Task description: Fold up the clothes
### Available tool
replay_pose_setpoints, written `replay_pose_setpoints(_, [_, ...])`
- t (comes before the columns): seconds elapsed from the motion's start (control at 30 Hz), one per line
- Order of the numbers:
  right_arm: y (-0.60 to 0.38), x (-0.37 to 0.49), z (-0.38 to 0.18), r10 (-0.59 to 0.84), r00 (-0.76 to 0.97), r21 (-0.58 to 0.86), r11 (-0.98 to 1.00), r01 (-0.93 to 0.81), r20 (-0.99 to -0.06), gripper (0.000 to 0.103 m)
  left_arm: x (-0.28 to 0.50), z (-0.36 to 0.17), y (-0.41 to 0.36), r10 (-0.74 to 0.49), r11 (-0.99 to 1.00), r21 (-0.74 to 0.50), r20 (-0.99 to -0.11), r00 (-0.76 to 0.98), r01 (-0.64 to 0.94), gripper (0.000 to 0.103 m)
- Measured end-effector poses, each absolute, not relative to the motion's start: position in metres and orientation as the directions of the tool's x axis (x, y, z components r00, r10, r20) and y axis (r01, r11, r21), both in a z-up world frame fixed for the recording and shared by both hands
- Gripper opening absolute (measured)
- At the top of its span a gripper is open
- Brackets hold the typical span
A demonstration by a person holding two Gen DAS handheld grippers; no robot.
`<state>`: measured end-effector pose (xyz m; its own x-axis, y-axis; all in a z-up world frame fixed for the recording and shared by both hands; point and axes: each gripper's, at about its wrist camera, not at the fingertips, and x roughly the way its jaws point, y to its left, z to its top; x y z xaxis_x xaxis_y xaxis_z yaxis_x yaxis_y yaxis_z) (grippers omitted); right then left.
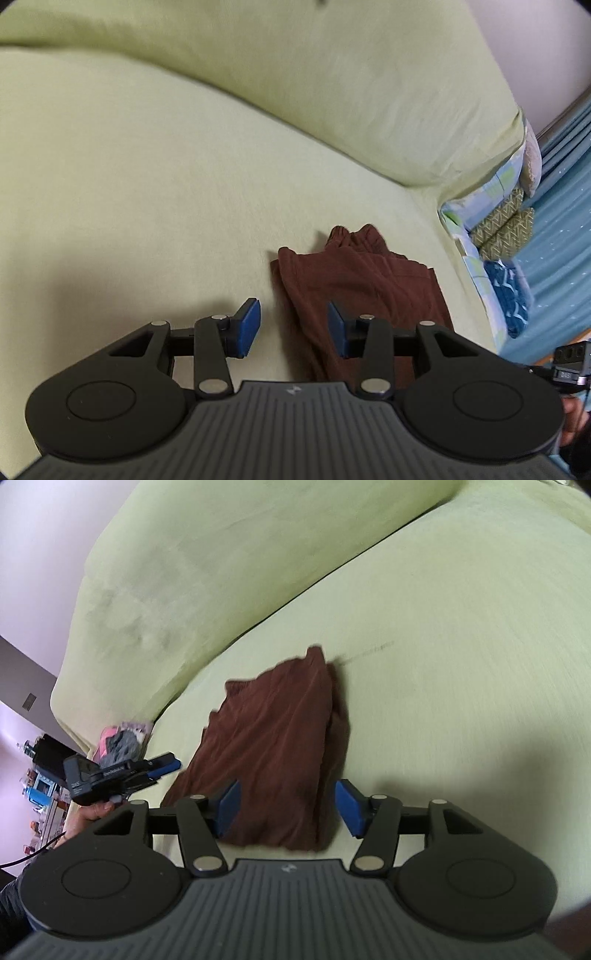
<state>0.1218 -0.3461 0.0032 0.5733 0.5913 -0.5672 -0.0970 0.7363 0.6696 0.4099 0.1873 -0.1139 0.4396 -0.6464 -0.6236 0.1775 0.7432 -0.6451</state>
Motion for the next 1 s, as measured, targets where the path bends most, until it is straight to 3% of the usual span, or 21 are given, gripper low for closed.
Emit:
replay_pose_setpoints(0.3, [-0.354,0.188,-0.02,0.622,0.599,0.712,0.692,-0.119,-0.505,0.06,0.461,-0.129,0.179,-0.749,0.661,-0.722,-0.616,0.245,0.205,0.043])
replay_pose_setpoints(0.4, [-0.356,0.207,-0.028,0.627,0.591,0.711,0.692,-0.123,-0.508,0.061,0.469,-0.126,0.172,-0.734,0.679,-0.688,-0.647,0.207,0.256,0.013])
replay_pose_setpoints(0.6, [-0.356,0.24,-0.051,0.678,0.527,0.752,0.651,-0.106,-0.512,0.062,0.463,-0.121,0.167,-0.741,0.666,-0.66,-0.637,0.212,0.348,0.002])
replay_pose_setpoints(0.7, [-0.354,0.251,-0.057,0.717,0.505,0.787,0.606,-0.112,-0.48,0.056,0.458,-0.12,0.165,-0.736,0.673,-0.649,-0.636,0.233,0.355,0.002])
replay_pose_setpoints(0.77, [-0.351,0.251,-0.055,0.719,0.5,0.783,0.61,-0.123,-0.482,0.04,0.456,-0.12,0.165,-0.731,0.679,-0.648,-0.64,0.236,0.346,0.002])
replay_pose_setpoints(0.8, [-0.35,0.251,-0.054,0.719,0.499,0.778,0.614,-0.13,-0.484,0.038,0.456,-0.121,0.167,-0.729,0.681,-0.654,-0.644,0.23,0.328,0.003])
replay_pose_setpoints(0.83, [-0.348,0.249,-0.053,0.721,0.494,0.774,0.618,-0.14,-0.486,0.032,0.456,-0.122,0.169,-0.727,0.684,-0.659,-0.648,0.225,0.312,0.009])
replay_pose_setpoints(0.87, [-0.347,0.247,-0.051,0.724,0.488,0.77,0.62,-0.149,-0.488,0.018,0.456,-0.121,0.171,-0.723,0.689,-0.658,-0.653,0.224,0.304,0.015])
replay_pose_setpoints(0.93, [-0.347,0.243,-0.048,0.713,0.494,0.755,0.637,-0.159,-0.498,0.005,0.457,-0.119,0.174,-0.722,0.69,-0.661,-0.658,0.216,0.295,0.028])
replay_pose_setpoints(1.0, [-0.349,0.237,-0.044,0.712,0.509,0.749,0.638,-0.18,-0.484,0.005,0.459,-0.119,0.177,-0.735,0.676,-0.684,-0.65,0.192,0.274,0.044])
